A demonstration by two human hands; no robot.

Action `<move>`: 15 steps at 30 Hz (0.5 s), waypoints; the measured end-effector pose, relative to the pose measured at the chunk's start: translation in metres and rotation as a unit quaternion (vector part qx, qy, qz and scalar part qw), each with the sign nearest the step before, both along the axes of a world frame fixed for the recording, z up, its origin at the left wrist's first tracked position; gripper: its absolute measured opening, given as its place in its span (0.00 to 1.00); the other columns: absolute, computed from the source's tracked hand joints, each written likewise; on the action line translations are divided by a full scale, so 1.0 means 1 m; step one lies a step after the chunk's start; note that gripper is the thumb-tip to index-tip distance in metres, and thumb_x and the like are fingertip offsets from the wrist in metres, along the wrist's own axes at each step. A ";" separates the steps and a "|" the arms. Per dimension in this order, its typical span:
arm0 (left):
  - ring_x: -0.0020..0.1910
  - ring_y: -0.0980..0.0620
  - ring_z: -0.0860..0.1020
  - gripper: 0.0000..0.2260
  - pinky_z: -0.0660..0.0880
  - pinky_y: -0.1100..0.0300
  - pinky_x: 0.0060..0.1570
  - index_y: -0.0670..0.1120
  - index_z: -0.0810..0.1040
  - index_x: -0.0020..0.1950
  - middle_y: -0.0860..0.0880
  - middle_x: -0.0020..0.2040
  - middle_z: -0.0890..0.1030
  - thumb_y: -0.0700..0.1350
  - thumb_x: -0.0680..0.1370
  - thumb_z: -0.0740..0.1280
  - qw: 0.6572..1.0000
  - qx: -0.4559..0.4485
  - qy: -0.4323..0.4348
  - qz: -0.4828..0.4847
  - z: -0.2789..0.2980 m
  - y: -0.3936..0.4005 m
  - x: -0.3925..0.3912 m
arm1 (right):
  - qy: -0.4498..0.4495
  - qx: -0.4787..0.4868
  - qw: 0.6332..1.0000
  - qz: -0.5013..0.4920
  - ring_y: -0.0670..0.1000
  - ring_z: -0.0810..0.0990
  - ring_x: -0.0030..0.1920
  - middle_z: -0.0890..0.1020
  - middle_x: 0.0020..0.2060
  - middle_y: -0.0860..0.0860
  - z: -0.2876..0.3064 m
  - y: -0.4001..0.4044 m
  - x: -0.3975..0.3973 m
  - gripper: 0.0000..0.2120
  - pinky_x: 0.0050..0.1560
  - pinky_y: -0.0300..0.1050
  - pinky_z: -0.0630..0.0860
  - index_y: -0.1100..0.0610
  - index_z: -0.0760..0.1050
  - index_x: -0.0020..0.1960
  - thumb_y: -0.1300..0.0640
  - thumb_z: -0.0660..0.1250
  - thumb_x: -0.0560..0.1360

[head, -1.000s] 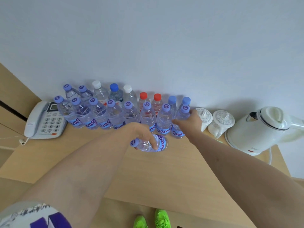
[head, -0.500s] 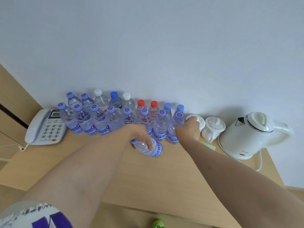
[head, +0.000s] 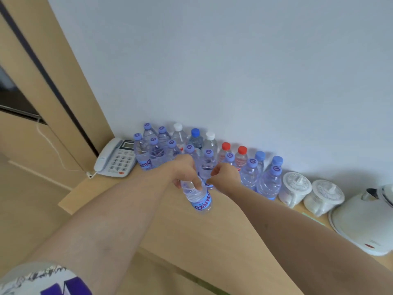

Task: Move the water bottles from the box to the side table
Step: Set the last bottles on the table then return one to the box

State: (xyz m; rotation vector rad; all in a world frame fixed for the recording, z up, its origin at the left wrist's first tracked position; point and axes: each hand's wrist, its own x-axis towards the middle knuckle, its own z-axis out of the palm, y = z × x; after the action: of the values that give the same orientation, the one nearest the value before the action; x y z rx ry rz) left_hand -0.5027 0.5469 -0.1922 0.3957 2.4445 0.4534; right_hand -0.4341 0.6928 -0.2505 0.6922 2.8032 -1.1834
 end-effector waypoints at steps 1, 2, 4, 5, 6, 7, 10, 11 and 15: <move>0.47 0.43 0.83 0.26 0.85 0.47 0.38 0.39 0.82 0.57 0.43 0.54 0.80 0.45 0.63 0.86 1.000 0.005 0.008 0.010 0.001 -0.009 -0.003 | 0.002 0.002 1.000 0.009 0.53 0.81 0.43 0.82 0.39 0.50 0.000 -0.007 -0.006 0.11 0.37 0.41 0.71 0.50 0.73 0.35 0.62 0.73 0.67; 0.46 0.45 0.82 0.25 0.85 0.48 0.38 0.40 0.82 0.56 0.44 0.53 0.80 0.45 0.63 0.86 1.000 0.008 0.018 0.019 0.003 -0.019 -0.007 | 0.002 0.003 1.000 0.017 0.53 0.82 0.43 0.83 0.39 0.50 0.000 -0.016 -0.013 0.10 0.38 0.42 0.73 0.51 0.73 0.36 0.61 0.73 0.68; 0.45 0.48 0.81 0.24 0.85 0.49 0.37 0.42 0.82 0.54 0.46 0.51 0.78 0.44 0.63 0.86 0.999 0.015 0.038 0.030 0.004 -0.039 -0.015 | 0.003 0.002 1.000 0.029 0.53 0.82 0.43 0.83 0.38 0.50 0.001 -0.033 -0.024 0.09 0.38 0.43 0.75 0.51 0.75 0.37 0.61 0.73 0.69; 0.44 0.49 0.80 0.24 0.85 0.50 0.36 0.42 0.82 0.55 0.47 0.51 0.77 0.44 0.63 0.86 0.998 0.021 0.046 0.034 0.004 -0.049 -0.020 | 0.005 0.000 0.999 0.035 0.52 0.82 0.42 0.82 0.37 0.49 0.002 -0.041 -0.030 0.08 0.36 0.42 0.74 0.52 0.75 0.37 0.61 0.73 0.68; 0.44 0.49 0.80 0.25 0.85 0.51 0.35 0.43 0.82 0.55 0.48 0.51 0.76 0.44 0.63 0.86 0.997 0.027 0.052 0.040 0.004 -0.059 -0.026 | 0.008 -0.002 0.999 0.038 0.53 0.81 0.41 0.81 0.36 0.49 0.002 -0.050 -0.036 0.07 0.34 0.41 0.73 0.53 0.76 0.37 0.61 0.73 0.68; 0.44 0.49 0.80 0.25 0.84 0.52 0.34 0.43 0.82 0.56 0.49 0.51 0.76 0.44 0.62 0.86 0.997 0.033 0.057 0.044 0.003 -0.069 -0.032 | 0.009 -0.003 0.999 0.038 0.53 0.81 0.41 0.81 0.35 0.49 0.002 -0.057 -0.043 0.06 0.34 0.41 0.73 0.54 0.77 0.38 0.62 0.73 0.68; 0.44 0.49 0.80 0.25 0.83 0.55 0.31 0.44 0.82 0.55 0.48 0.52 0.77 0.45 0.61 0.86 0.995 0.041 0.075 0.041 0.001 -0.096 -0.054 | 0.014 0.007 0.999 0.035 0.54 0.82 0.41 0.82 0.36 0.52 0.004 -0.083 -0.065 0.03 0.33 0.41 0.72 0.57 0.79 0.41 0.61 0.73 0.69; 0.43 0.49 0.81 0.25 0.83 0.54 0.31 0.44 0.82 0.55 0.47 0.52 0.78 0.45 0.61 0.86 0.995 0.043 0.082 0.039 0.001 -0.104 -0.062 | 0.013 0.010 0.999 0.035 0.54 0.81 0.41 0.82 0.36 0.51 0.004 -0.092 -0.073 0.04 0.32 0.41 0.71 0.56 0.78 0.40 0.60 0.73 0.69; 0.38 0.47 0.82 0.25 0.84 0.50 0.34 0.43 0.83 0.55 0.46 0.48 0.79 0.45 0.61 0.85 0.994 0.041 0.104 0.003 -0.005 -0.136 -0.103 | 0.008 0.015 1.000 0.005 0.54 0.82 0.45 0.84 0.43 0.53 -0.001 -0.126 -0.107 0.05 0.40 0.42 0.73 0.55 0.79 0.45 0.59 0.72 0.70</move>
State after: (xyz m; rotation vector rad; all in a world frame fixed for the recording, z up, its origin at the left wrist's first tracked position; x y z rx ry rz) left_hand -0.6053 0.4104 -0.1970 0.4915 2.6352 0.5416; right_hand -0.5409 0.5666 -0.2512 0.6719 2.8396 -1.1513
